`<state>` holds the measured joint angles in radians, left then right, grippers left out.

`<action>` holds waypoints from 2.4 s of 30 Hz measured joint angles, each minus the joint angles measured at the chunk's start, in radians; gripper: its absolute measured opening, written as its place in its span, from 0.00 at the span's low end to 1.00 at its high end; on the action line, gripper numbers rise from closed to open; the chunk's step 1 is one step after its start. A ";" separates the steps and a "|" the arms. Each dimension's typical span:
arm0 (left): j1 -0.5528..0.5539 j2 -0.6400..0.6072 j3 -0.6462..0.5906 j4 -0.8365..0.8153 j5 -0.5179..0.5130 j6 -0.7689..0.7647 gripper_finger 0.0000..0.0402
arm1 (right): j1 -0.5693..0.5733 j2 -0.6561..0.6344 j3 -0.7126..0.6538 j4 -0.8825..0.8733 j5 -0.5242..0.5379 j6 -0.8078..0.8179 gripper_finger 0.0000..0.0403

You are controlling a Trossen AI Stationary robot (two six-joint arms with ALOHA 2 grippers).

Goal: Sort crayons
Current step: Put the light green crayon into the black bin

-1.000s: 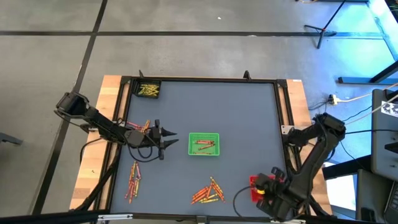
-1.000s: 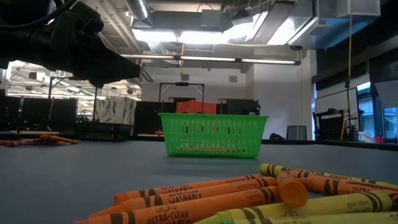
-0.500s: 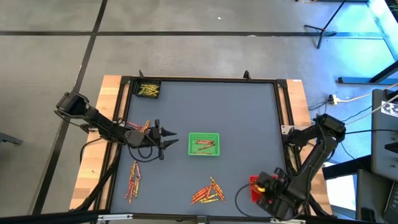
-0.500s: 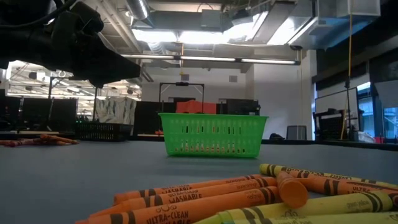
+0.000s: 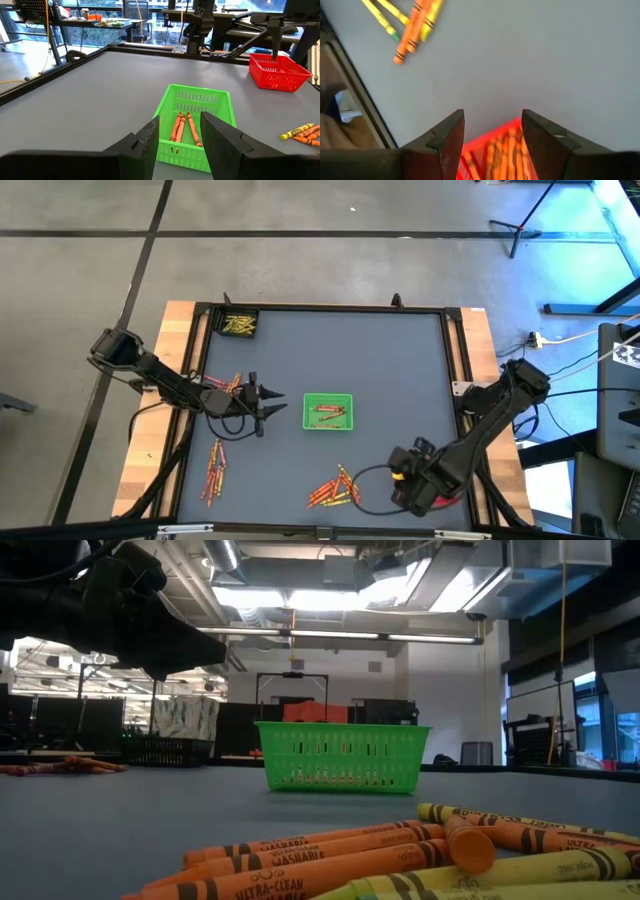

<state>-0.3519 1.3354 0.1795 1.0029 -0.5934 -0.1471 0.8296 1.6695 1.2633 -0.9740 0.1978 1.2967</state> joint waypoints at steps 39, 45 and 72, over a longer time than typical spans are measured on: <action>0.006 0.000 0.000 0.050 0.010 0.091 0.32 | -0.111 0.192 -0.001 0.375 0.151 -0.630 0.49; 0.006 0.000 0.000 0.055 0.011 0.079 0.32 | -0.111 0.207 -0.001 0.447 0.123 -0.578 0.49; 0.008 0.000 0.000 0.083 0.011 0.045 0.32 | -0.221 0.329 -0.001 0.533 0.149 -0.310 0.49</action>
<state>-0.3435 1.3350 0.1795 1.0854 -0.5819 -0.1020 0.6083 1.9981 1.2625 -0.4406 0.3466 0.9870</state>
